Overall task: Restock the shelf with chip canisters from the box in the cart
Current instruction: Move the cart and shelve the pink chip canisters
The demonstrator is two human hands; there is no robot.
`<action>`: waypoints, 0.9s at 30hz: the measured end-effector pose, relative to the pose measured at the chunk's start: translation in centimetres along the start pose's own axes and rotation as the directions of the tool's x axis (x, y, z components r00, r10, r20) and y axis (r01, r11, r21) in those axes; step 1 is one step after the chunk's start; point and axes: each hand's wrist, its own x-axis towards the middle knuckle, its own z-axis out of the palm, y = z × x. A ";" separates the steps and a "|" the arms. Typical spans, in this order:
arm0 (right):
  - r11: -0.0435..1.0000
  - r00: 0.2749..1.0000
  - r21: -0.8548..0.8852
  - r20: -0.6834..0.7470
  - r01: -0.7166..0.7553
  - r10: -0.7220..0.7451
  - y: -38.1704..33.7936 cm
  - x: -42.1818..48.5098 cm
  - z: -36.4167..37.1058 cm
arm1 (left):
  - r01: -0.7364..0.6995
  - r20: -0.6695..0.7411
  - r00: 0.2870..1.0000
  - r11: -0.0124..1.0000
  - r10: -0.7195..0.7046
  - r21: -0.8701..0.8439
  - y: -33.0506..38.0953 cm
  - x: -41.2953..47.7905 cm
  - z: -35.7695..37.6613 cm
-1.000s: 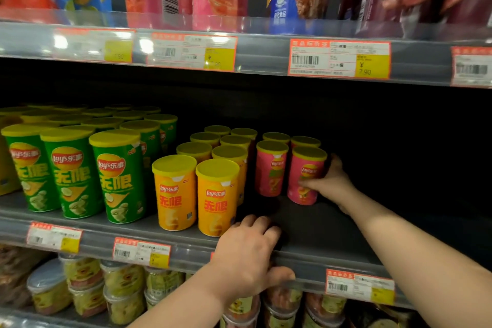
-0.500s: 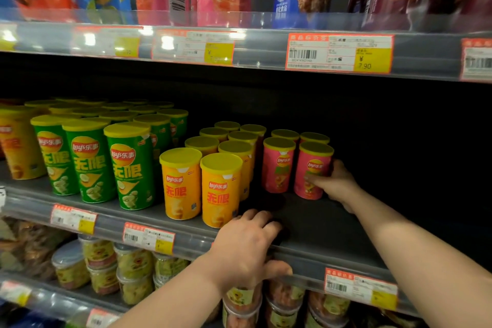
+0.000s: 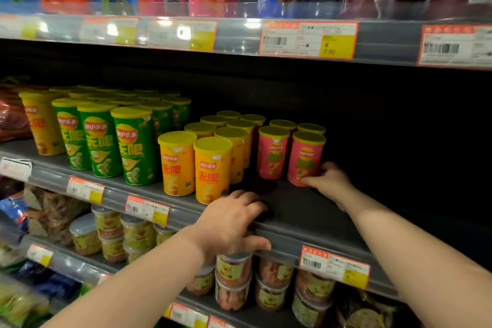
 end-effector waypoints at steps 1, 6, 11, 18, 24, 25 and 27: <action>0.999 1.000 -0.049 0.007 0.015 -0.014 0.1 -0.5 -0.2 | -0.001 -0.004 1.000 1.000 0.001 0.004 0.1 0.0 -0.1; 0.875 0.977 -0.448 0.178 0.184 -0.114 0.2 -3.6 -0.8 | 0.006 0.006 1.000 0.999 -0.006 0.039 0.6 -0.4 -0.5; 0.579 0.937 -0.737 0.270 0.348 -0.220 -1.8 -7.5 -0.7 | 0.042 -0.065 0.997 0.996 -0.037 0.082 1.8 -1.5 -0.4; 0.446 0.851 -0.741 0.334 0.502 -0.405 -3.6 -12.8 1.1 | 0.074 -0.109 0.992 0.996 -0.068 0.047 0.7 -6.5 -0.1; 0.408 0.805 -0.705 0.417 0.580 -0.423 -5.1 -17.6 5.7 | 0.142 -0.022 0.990 0.989 -0.141 0.044 -1.1 -13.7 0.6; 0.412 0.799 -0.693 0.436 0.592 -0.413 -5.2 -18.6 6.7 | 0.160 -0.012 0.987 0.986 -0.160 0.043 -1.4 -15.2 0.8; 0.418 0.778 -0.662 0.466 0.622 -0.421 -5.2 -20.5 8.9 | 0.206 0.024 0.978 0.978 -0.207 0.040 -2.0 -18.2 1.1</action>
